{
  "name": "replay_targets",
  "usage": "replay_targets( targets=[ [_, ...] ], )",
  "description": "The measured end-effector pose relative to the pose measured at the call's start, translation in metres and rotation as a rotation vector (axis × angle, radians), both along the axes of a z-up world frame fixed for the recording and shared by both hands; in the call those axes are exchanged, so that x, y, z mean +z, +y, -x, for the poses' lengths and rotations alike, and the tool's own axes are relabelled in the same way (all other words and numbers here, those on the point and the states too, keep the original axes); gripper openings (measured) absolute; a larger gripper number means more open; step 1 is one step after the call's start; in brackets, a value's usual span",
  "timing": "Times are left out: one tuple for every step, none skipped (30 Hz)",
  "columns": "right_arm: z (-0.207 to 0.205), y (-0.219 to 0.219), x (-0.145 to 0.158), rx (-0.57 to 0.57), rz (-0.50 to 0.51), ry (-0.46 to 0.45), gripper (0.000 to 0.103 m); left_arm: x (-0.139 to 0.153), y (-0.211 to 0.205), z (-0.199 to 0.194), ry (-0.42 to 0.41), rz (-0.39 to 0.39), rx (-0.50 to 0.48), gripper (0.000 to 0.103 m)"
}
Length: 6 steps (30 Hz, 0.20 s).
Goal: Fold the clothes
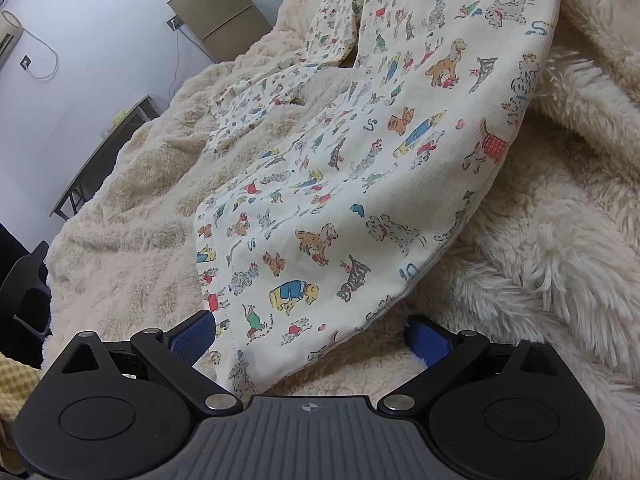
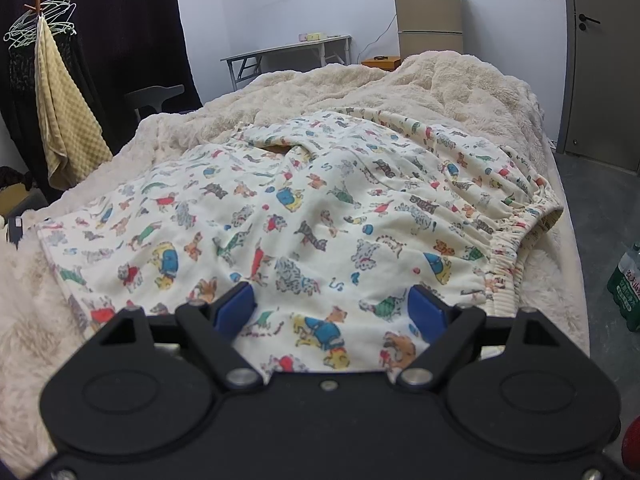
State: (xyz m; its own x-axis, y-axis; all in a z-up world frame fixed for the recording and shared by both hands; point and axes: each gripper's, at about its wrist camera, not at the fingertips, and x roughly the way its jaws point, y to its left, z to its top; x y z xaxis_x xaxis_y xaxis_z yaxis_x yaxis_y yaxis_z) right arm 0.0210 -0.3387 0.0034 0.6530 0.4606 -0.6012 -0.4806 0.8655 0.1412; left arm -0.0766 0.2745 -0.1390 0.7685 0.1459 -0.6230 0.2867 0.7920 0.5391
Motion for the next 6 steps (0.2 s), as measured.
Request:
replay_targets(
  targets=[
    [0.0000, 0.0002, -0.0002, 0.000, 0.000, 0.000, 0.083, 0.0000, 0.0000, -0.0001, 0.000, 0.000, 0.000, 0.100],
    [0.0001, 0.0004, -0.0003, 0.000, 0.001, 0.001, 0.083, 0.0000, 0.0000, -0.0002, 0.001, 0.001, -0.001, 0.100],
    [0.0001, 0.0005, -0.0003, 0.000, 0.001, 0.001, 0.083, 0.0000, 0.0001, -0.0002, 0.001, 0.002, 0.000, 0.100],
    [0.0002, 0.0006, -0.0003, 0.000, 0.001, 0.001, 0.083, 0.0000, 0.0003, -0.0003, 0.001, 0.002, 0.001, 0.100],
    [0.0001, 0.0007, -0.0002, 0.000, 0.001, 0.001, 0.083, 0.0001, 0.0005, -0.0005, 0.002, 0.003, 0.002, 0.100],
    [-0.0003, 0.0008, -0.0003, 0.000, 0.001, 0.002, 0.083, 0.0002, 0.0008, -0.0009, 0.003, 0.004, 0.003, 0.100]
  ],
)
